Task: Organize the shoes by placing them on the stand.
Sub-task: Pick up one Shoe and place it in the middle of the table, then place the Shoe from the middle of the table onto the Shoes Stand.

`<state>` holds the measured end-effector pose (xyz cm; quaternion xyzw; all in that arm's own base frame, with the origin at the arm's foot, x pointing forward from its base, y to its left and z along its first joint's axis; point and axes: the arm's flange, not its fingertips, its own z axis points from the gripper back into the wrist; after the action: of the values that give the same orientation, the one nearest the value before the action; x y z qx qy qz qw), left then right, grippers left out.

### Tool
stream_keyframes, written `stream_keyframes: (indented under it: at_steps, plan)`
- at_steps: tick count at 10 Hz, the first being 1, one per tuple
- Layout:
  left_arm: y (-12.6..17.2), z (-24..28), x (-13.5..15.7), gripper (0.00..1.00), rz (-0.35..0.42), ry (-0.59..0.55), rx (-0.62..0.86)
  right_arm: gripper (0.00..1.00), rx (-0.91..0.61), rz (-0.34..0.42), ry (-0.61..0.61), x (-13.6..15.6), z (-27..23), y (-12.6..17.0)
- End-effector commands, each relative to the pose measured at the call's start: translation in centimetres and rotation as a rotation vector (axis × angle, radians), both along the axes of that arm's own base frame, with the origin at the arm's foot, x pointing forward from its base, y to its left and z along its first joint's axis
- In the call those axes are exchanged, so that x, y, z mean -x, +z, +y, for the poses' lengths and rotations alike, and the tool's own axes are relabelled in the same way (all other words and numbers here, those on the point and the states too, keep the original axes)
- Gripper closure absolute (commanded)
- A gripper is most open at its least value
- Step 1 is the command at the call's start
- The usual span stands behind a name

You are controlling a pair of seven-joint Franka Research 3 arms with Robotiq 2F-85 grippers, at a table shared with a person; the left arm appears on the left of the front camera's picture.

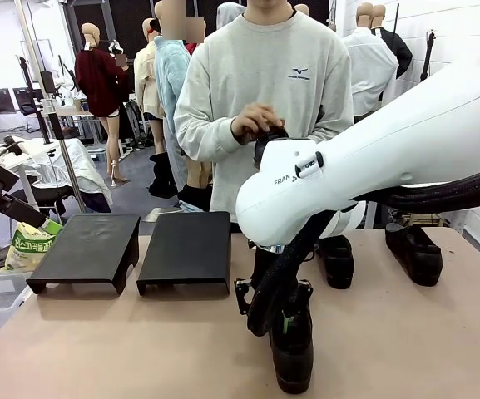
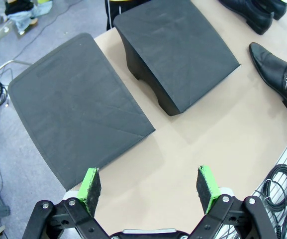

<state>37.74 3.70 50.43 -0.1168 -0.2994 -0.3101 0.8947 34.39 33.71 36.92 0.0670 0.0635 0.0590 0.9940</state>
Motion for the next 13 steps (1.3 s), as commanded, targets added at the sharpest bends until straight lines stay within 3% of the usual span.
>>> stream_keyframes:
  at_steps: [1, 12, 13]
  plan:
    - [-0.2, 0.4, 0.0, 0.00, -0.008, -0.017, 0.014, 0.00, -0.032, -0.026, -0.005, 0.2, -0.5, 0.6]
    - [-0.2, 0.4, 0.0, 0.00, -0.008, -0.017, 0.014, 0.00, -0.012, -0.033, -0.005, 0.0, -0.3, 1.5]
    - [-0.2, 0.4, 0.0, 0.00, -0.008, -0.017, 0.014, 0.00, 0.004, -0.070, 0.008, 0.1, -0.7, 3.0]
